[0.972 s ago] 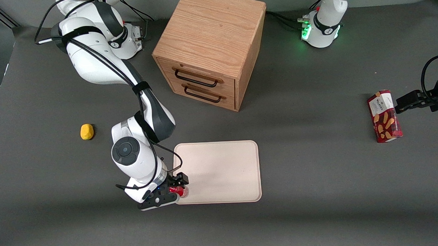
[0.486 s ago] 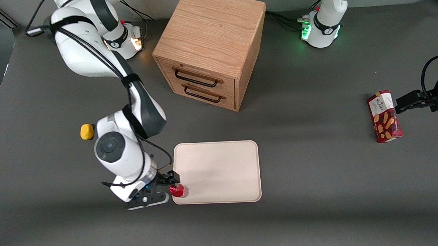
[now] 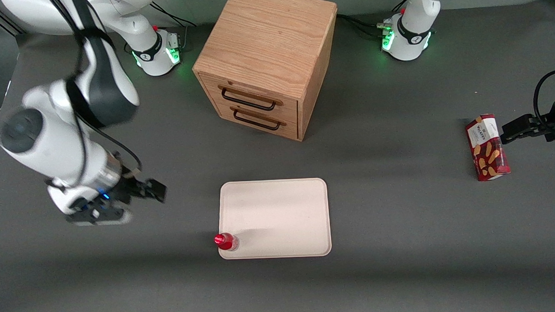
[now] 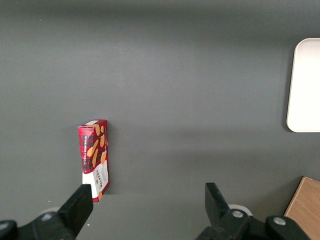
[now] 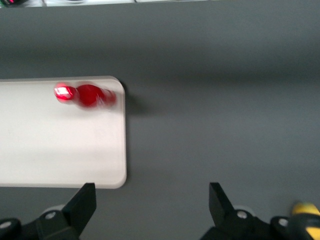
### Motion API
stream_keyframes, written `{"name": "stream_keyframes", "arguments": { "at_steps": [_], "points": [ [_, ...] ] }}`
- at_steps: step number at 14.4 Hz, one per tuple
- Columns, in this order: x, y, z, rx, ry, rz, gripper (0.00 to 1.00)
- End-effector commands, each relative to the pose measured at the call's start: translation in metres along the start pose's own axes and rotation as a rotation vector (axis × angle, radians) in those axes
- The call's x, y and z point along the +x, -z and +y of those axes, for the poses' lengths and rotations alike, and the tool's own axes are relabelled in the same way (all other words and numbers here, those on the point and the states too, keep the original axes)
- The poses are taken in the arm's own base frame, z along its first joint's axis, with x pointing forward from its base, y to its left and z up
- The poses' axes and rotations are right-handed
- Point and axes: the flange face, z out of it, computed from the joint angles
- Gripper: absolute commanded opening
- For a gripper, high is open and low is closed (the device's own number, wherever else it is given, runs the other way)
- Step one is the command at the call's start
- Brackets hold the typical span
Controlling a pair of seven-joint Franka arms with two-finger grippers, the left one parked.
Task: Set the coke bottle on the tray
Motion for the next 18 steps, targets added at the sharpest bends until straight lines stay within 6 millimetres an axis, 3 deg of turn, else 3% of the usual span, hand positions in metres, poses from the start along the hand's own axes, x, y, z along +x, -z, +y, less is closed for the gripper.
{"name": "stream_keyframes", "arguments": {
  "at_steps": [1, 3, 4, 6, 9, 14, 16, 18],
  "points": [
    [-0.079, 0.03, 0.042, 0.027, -0.038, -0.032, 1.0],
    [-0.115, 0.046, 0.062, 0.042, -0.051, -0.027, 1.0],
    [-0.128, 0.054, 0.078, 0.043, -0.067, -0.031, 1.0],
    [-0.144, 0.065, 0.09, -0.025, -0.054, -0.057, 1.0],
    [-0.144, 0.082, 0.108, -0.052, -0.082, -0.086, 1.0],
    [-0.138, 0.121, 0.112, -0.055, -0.088, -0.089, 1.0],
    [-0.128, 0.123, 0.125, -0.054, -0.113, -0.085, 1.0],
    [-0.126, 0.12, 0.124, -0.057, -0.115, -0.09, 1.0]
  ]
}}
